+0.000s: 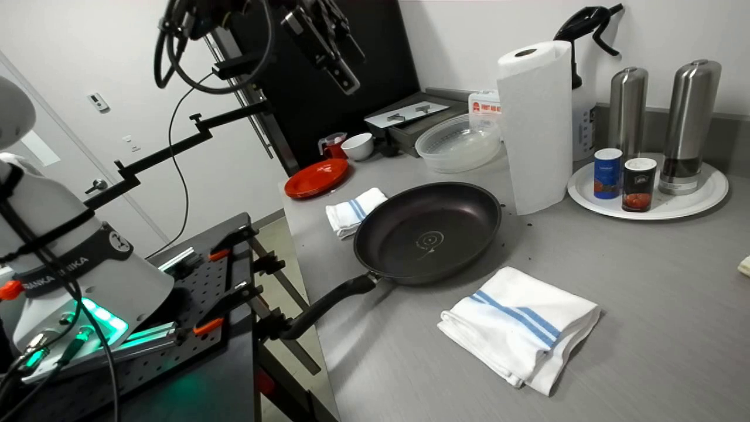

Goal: Use the white and blue towel on the right to wipe the black pan.

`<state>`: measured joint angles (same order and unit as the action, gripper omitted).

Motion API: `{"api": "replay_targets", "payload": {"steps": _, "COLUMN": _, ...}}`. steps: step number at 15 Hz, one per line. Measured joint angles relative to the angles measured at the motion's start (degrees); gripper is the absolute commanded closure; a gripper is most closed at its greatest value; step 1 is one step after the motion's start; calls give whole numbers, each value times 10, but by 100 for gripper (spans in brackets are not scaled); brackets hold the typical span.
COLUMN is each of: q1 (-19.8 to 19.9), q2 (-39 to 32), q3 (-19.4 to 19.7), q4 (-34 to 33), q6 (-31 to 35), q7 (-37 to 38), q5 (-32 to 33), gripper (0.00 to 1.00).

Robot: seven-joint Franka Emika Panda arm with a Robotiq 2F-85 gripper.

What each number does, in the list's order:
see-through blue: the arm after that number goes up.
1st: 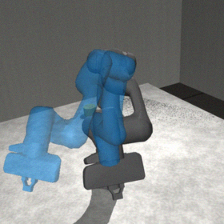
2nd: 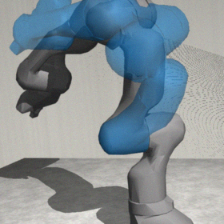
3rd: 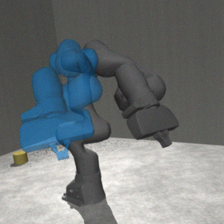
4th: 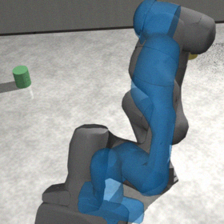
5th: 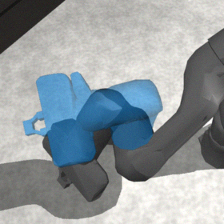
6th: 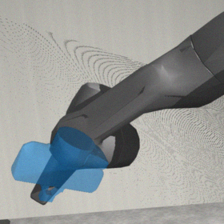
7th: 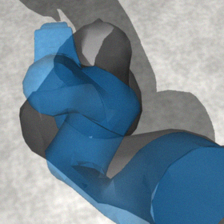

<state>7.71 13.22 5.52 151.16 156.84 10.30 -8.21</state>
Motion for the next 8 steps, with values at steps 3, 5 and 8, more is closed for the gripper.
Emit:
{"api": "replay_targets", "payload": {"steps": 3, "q1": 37, "q2": -55, "q3": -1, "q4": -8, "q6": 71, "q7": 80, "q5": 41, "gripper": 0}}
{"api": "replay_targets", "payload": {"steps": 5, "q1": 65, "q2": -95, "q3": -2, "q4": -21, "q6": 104, "q7": 152, "q5": 88, "gripper": 0}}
{"api": "replay_targets", "payload": {"steps": 8, "q1": 98, "q2": -147, "q3": 5, "q4": -55, "q6": 123, "q7": 273, "q5": 171, "gripper": 0}}
